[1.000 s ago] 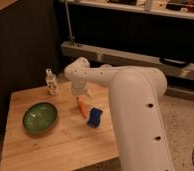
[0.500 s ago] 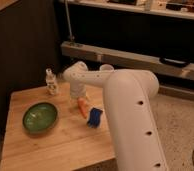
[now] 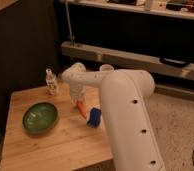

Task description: Drag the pepper across the table

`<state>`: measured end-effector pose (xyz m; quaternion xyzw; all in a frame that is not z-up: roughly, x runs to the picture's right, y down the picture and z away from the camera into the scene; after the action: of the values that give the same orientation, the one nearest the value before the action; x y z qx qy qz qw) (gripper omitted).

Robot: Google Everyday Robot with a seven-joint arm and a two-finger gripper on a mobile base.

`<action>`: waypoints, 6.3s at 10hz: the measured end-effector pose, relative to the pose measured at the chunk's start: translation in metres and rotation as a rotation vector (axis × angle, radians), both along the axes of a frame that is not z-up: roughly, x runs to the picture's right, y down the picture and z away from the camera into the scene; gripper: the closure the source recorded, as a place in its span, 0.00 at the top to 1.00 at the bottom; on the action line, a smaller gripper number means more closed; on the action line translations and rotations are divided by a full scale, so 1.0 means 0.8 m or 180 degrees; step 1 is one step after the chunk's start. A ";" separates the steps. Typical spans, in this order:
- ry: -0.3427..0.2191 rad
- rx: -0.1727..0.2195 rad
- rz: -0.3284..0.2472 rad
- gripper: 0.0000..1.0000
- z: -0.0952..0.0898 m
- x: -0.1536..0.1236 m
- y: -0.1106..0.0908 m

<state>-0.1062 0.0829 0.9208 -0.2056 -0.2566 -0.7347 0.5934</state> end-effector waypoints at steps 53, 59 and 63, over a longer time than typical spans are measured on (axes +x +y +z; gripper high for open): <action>-0.0577 0.0066 -0.0780 0.27 -0.154 -0.035 0.162; -0.0658 0.0083 -0.0899 0.27 -0.167 -0.045 0.179; -0.0644 0.0018 -0.1039 0.27 -0.158 -0.060 0.194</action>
<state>-0.1544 0.2379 0.7944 -0.1679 -0.2761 -0.8389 0.4380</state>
